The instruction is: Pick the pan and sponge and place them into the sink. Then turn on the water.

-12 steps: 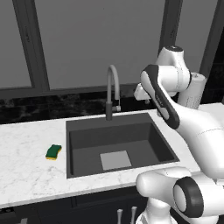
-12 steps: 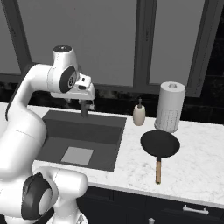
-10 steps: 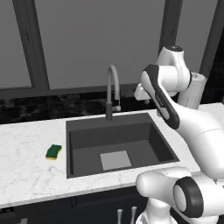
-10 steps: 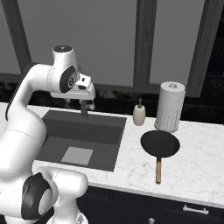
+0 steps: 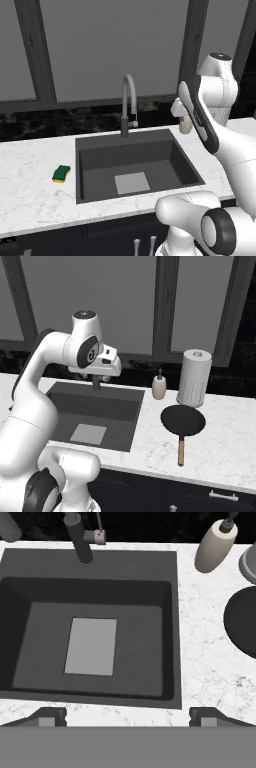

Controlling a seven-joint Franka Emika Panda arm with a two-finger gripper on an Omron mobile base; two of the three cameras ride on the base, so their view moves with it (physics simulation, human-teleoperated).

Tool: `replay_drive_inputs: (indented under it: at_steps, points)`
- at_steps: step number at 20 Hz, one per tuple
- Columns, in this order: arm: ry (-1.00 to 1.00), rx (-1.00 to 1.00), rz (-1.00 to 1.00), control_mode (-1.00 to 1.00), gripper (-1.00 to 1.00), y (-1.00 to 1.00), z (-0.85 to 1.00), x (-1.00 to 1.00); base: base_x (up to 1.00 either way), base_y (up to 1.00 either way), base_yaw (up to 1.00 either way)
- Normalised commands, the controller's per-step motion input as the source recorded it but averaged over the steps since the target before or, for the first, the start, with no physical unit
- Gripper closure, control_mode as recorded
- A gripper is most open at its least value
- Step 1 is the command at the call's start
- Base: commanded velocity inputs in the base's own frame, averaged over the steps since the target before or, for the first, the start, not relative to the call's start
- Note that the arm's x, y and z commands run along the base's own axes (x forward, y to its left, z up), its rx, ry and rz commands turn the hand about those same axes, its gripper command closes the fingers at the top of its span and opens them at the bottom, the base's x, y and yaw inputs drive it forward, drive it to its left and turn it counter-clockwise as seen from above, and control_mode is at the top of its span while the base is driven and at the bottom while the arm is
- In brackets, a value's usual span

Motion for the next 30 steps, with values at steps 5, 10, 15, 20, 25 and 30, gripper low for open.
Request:
replay_drive_inputs:
  at_steps: [5, 10, 15, 20, 25, 30]
  points:
    - [0.0, 0.0, -0.07, -1.0, -1.0, -0.64, -0.08, -0.22, 0.0, 0.0, 0.0]
    - [0.05, 0.0, -0.06, -1.0, -1.0, -0.67, -0.18, -0.14, 0.0, 0.0, 0.0]
    - [0.02, 0.0, -0.04, -1.0, -1.0, -0.69, -0.25, -0.13, 0.0, 0.0, 0.0]
    - [0.04, 0.0, -0.04, -1.0, -1.0, -0.73, -0.39, -0.15, 0.0, 0.0, 0.0]
    - [0.12, 0.0, -0.02, -1.0, -1.0, -0.73, -0.56, -0.1, 0.0, 0.0, 0.0]
    - [0.15, 0.0, 0.0, -1.0, -1.0, -0.66, -0.52, -0.03, 0.0, 0.0, 0.0]
